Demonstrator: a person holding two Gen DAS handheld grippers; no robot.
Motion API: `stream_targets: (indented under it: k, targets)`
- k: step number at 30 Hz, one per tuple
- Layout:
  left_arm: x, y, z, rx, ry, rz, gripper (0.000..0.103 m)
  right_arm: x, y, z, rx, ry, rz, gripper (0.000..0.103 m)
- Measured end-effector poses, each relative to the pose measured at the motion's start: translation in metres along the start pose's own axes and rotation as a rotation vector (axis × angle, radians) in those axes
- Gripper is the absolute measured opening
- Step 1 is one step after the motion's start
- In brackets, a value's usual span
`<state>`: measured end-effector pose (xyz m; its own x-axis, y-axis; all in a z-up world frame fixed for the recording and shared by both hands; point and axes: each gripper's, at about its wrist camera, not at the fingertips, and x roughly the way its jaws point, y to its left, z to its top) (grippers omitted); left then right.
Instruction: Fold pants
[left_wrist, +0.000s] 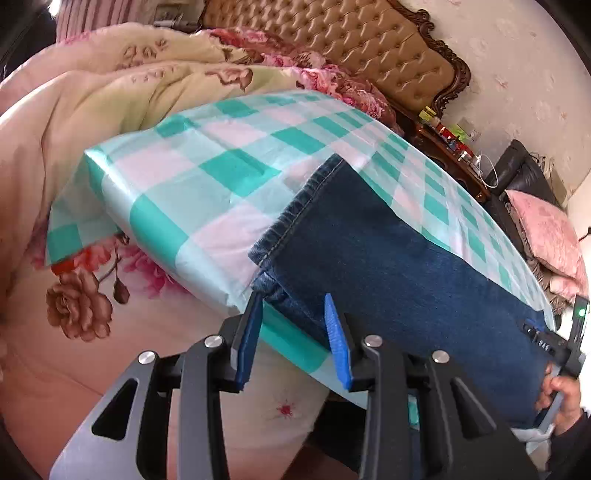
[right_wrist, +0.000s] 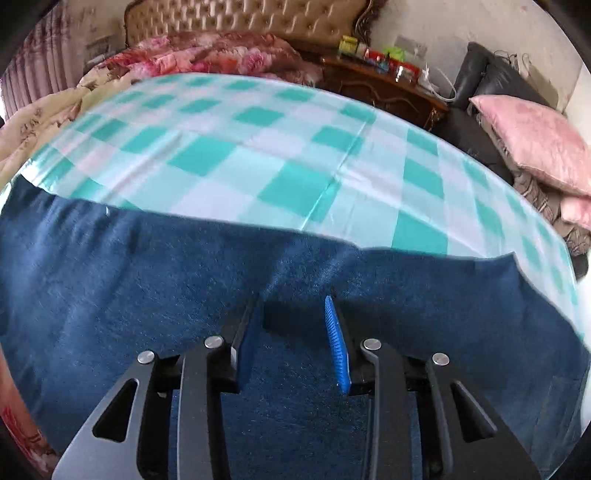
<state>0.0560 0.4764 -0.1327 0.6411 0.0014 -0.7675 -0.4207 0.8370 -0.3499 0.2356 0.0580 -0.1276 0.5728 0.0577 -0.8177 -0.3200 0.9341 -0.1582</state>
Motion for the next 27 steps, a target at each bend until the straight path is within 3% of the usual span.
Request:
stream_targets:
  k: [5,8,10,13,15,21,27]
  targets:
    - [0.003,-0.002,0.003,-0.070,0.023,-0.014,0.034,0.001,0.006,-0.002,-0.022,-0.017,-0.033,0.031]
    - [0.007,-0.004,0.005,-0.070,0.030,0.030,0.017,-0.001,0.009,-0.004,-0.033,-0.026,-0.048,0.032]
    - [0.007,0.000,0.006,-0.097,0.034,0.008,0.011,-0.002,0.010,-0.002,-0.035,-0.020,-0.055,0.033]
    - [0.005,-0.002,0.007,-0.090,0.033,0.012,0.010,-0.015,0.005,0.000,0.006,-0.033,-0.025,0.034]
    - [0.004,-0.001,0.005,-0.095,0.033,0.007,0.010,-0.028,0.006,-0.001,-0.007,-0.065,-0.049,0.035]
    - [0.004,0.003,-0.004,-0.192,0.083,-0.079,0.019,-0.016,0.001,-0.013,-0.010,0.006,-0.060,0.035]
    - [0.009,-0.006,-0.002,-0.173,0.082,-0.069,0.019,-0.012,-0.001,-0.017,0.001,0.009,-0.061,0.039]
